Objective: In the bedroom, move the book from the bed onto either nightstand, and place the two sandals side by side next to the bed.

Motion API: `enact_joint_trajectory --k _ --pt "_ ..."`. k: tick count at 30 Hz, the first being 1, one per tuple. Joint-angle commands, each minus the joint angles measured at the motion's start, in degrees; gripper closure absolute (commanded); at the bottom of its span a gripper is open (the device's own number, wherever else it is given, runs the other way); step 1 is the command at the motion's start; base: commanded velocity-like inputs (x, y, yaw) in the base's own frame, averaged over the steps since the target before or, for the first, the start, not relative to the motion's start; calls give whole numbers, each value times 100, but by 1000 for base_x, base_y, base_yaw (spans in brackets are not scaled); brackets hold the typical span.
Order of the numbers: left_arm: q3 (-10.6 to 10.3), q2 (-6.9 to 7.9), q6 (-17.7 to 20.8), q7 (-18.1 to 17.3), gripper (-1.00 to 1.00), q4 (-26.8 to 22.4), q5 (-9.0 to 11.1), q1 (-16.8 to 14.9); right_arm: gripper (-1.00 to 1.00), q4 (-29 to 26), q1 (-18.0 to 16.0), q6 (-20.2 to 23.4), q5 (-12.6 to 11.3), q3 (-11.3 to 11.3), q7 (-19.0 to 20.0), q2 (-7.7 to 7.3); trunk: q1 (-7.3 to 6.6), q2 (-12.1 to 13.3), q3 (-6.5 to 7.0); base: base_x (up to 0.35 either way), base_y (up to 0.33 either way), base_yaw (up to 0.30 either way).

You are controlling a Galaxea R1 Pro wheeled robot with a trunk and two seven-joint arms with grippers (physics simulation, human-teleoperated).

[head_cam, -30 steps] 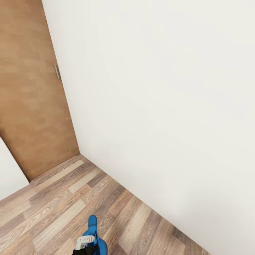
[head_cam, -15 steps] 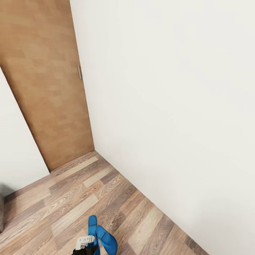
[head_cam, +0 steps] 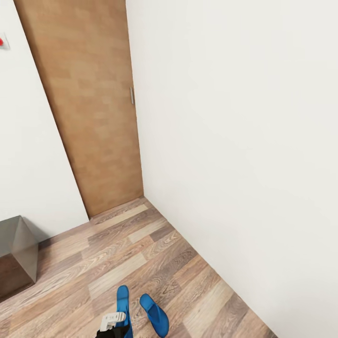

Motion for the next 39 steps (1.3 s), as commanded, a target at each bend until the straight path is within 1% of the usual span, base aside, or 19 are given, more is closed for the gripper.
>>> enact_joint_trajectory --k 1,39 --pt "11 0 -4 -29 100 10 35 -5 -100 -10 -1 56 -23 -36 35 3 -1 -2 -5 0 0 285" --pt "11 0 -4 -29 100 10 35 -6 -100 -10 -1 56 -23 -35 37 3 -1 -2 -5 0 0 285"
